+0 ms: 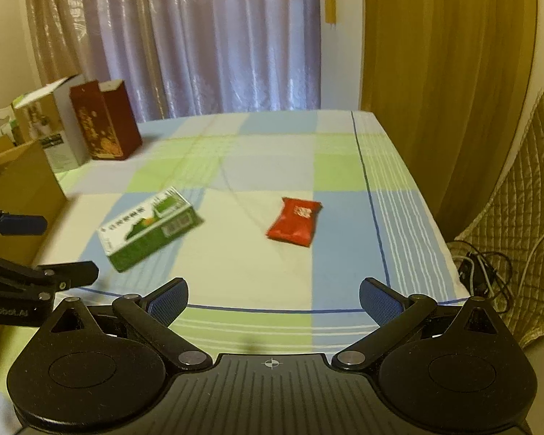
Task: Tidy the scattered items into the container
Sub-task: 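Move both open tools over the green box and red packet on the table, then grasp the green-and-white medicine box with the left tool, then grasp the red candy packet with the right tool while the left tool holds the green box, then lift the green box and red packet off the table with both tools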
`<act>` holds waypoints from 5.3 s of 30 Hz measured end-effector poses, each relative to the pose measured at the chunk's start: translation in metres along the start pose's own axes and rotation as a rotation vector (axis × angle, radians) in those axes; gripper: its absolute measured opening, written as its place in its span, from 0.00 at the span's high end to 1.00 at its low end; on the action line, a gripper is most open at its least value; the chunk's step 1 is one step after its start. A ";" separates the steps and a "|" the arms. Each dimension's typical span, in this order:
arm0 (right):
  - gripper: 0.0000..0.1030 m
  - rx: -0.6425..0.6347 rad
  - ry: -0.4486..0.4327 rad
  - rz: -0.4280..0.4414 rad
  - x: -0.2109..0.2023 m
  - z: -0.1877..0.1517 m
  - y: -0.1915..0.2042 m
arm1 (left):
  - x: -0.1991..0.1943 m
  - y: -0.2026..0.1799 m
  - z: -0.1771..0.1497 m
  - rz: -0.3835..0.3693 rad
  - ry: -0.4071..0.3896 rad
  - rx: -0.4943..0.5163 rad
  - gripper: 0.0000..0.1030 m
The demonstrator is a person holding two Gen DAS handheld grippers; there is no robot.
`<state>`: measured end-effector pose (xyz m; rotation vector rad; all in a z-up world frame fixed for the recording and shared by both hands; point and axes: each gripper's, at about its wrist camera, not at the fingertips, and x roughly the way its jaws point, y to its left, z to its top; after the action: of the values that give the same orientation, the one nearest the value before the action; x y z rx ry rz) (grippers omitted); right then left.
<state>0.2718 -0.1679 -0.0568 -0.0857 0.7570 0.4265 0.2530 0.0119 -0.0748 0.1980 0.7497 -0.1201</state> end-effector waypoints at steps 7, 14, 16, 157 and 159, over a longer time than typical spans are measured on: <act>0.00 0.032 0.017 -0.007 0.028 0.000 -0.014 | 0.040 -0.009 0.009 0.045 0.006 0.053 0.10; 0.00 0.056 0.019 0.000 0.048 0.002 -0.022 | 0.075 -0.006 0.021 0.034 0.018 0.128 0.10; 0.00 0.063 0.017 0.001 0.052 0.003 -0.023 | 0.084 -0.002 0.023 0.018 0.038 0.125 0.11; 0.39 -0.115 0.190 -0.003 -0.089 -0.150 0.080 | -0.099 -0.042 -0.142 -0.053 0.239 -0.027 0.45; 0.39 -0.110 0.192 0.003 -0.089 -0.149 0.079 | -0.097 -0.042 -0.140 -0.057 0.236 -0.023 0.49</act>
<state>0.0856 -0.1600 -0.0989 -0.2315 0.9223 0.4671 0.0826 0.0055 -0.1140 0.1701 0.9918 -0.1437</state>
